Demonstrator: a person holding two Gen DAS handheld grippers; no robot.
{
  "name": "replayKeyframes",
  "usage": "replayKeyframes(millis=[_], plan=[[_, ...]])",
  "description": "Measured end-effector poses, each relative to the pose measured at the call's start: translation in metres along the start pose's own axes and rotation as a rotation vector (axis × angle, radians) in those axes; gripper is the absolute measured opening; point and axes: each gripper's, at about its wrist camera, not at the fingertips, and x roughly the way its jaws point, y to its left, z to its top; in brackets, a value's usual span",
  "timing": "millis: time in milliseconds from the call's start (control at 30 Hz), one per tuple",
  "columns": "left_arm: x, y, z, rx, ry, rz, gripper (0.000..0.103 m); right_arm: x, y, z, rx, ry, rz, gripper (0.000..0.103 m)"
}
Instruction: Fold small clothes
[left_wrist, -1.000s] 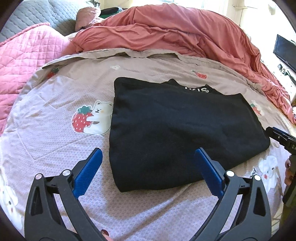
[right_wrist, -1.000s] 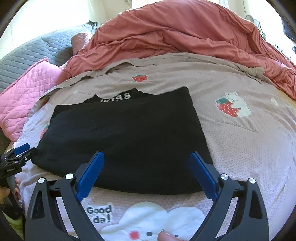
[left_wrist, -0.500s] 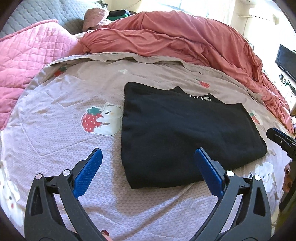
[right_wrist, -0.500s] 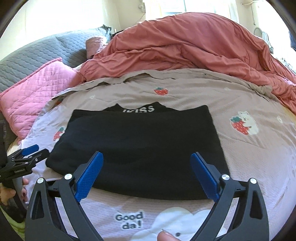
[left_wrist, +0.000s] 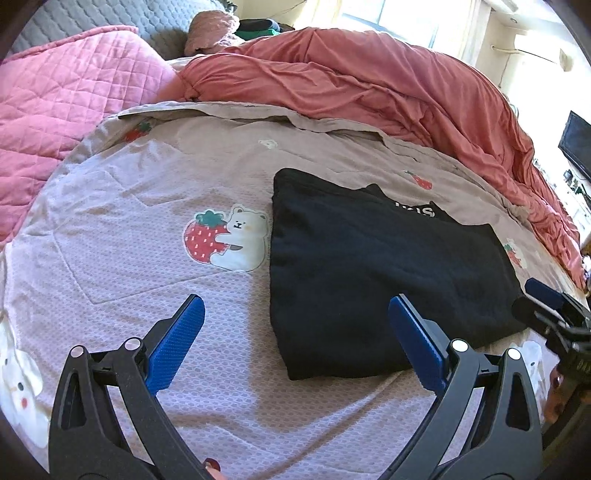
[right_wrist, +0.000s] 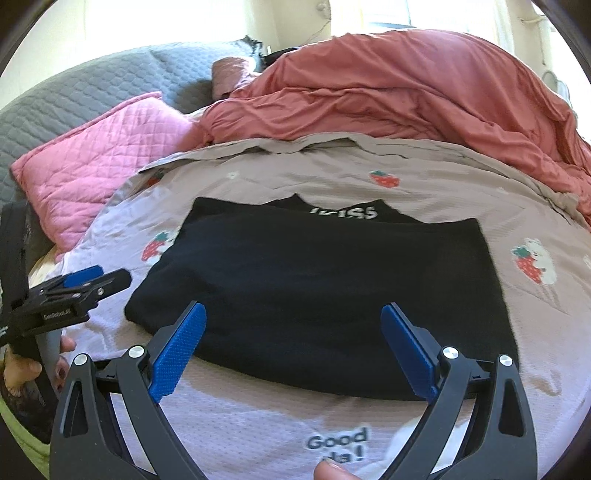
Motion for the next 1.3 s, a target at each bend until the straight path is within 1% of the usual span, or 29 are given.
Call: replayKeyframes(millis=[133,367,600,767,1067,1200,1300], plan=[[0.000,0.005,0.002,-0.010,-0.004,0.010,0.093,0.010,0.019,-0.001,-0.027,0.016,0.031,0.095],[-0.001,0.017,0.005,-0.027,-0.014,0.058,0.093,0.026,0.051,-0.004,-0.091,0.044,0.072,0.095],[0.000,0.038,0.009,-0.075,-0.015,0.087,0.093,0.043,0.077,-0.008,-0.147,0.071,0.088,0.095],[0.001,0.052,0.012,-0.116,-0.013,0.107,0.093,0.056,0.092,-0.010,-0.187,0.091,0.073,0.095],[0.003,0.065,0.015,-0.149,-0.006,0.128,0.093,0.076,0.111,-0.017,-0.267,0.123,0.032,0.095],[0.012,0.074,0.018,-0.180,0.016,0.131,0.093,0.083,0.119,-0.019,-0.319,0.134,0.013,0.095],[0.022,0.087,0.018,-0.236,0.044,0.127,0.093,0.087,0.124,-0.019,-0.355,0.140,0.001,0.095]])
